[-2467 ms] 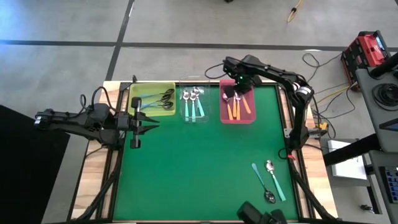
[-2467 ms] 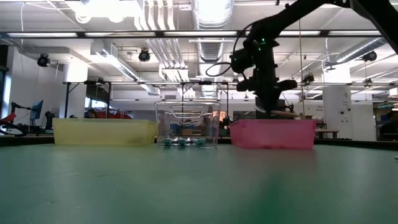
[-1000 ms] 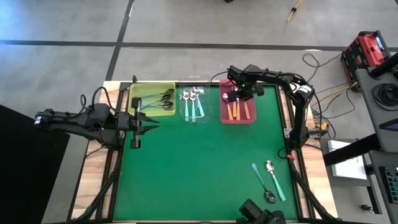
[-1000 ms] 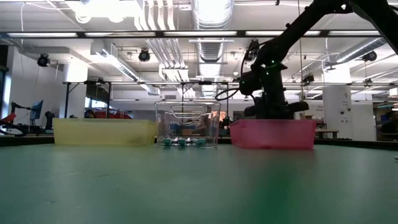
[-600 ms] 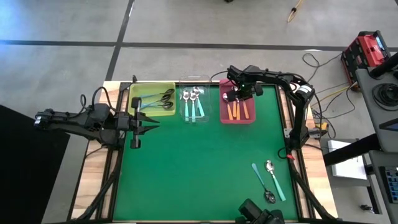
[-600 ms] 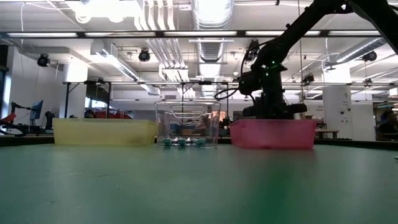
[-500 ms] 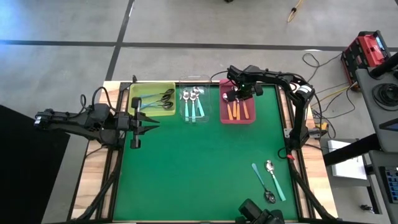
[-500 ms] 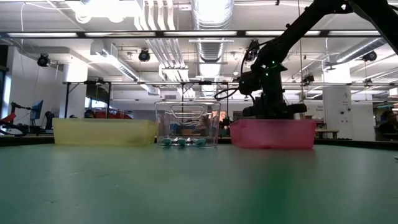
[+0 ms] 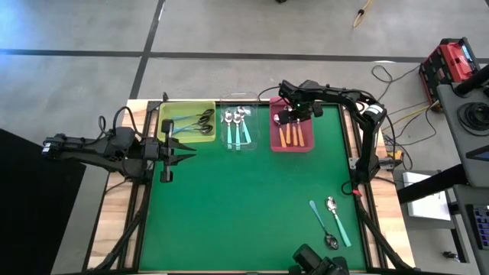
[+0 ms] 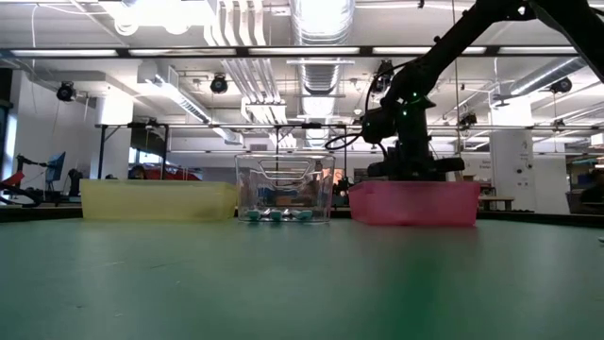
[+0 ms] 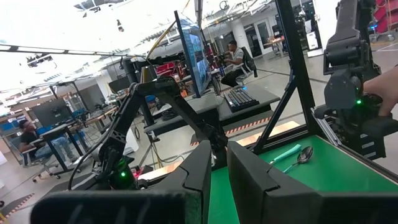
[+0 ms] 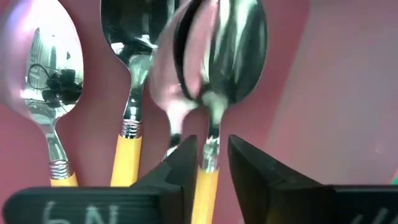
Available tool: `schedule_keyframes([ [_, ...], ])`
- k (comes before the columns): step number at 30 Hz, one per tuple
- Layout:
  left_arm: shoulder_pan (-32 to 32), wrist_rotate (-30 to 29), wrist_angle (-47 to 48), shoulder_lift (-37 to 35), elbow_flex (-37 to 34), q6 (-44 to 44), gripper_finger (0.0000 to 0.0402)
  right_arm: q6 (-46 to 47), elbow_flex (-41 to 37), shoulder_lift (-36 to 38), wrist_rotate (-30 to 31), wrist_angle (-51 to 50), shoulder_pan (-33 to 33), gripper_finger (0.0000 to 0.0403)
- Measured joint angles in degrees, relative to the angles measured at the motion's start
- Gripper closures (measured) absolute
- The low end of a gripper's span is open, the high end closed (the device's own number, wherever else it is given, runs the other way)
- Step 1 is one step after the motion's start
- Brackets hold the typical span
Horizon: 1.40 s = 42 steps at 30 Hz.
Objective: Sort silverware by color (type)
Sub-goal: Put the yellow spoon into the red bin, then put the blue spoon into the yellow bin
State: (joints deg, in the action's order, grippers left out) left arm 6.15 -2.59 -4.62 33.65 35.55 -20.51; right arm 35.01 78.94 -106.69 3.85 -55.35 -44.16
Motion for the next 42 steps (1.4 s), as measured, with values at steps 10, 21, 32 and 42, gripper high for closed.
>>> schedule_keyframes([
  [10,0.01,0.01,0.0,0.0,0.0,0.0,0.0365,-0.53,1.03,0.69,-0.22,-1.27,0.0,0.0259],
  [21,0.02,0.02,0.0,0.02,0.0,0.0,0.0365,-2.12,4.65,11.79,-0.28,-1.72,7.25,0.0253],
  [32,0.02,0.02,-0.02,0.02,0.0,0.0,0.0365,1.18,4.61,22.41,-0.96,-1.82,26.31,0.0258],
  [42,0.0,0.02,-0.04,0.02,0.0,0.0,0.0365,7.95,4.55,22.82,-0.91,-1.81,46.01,0.0236],
])
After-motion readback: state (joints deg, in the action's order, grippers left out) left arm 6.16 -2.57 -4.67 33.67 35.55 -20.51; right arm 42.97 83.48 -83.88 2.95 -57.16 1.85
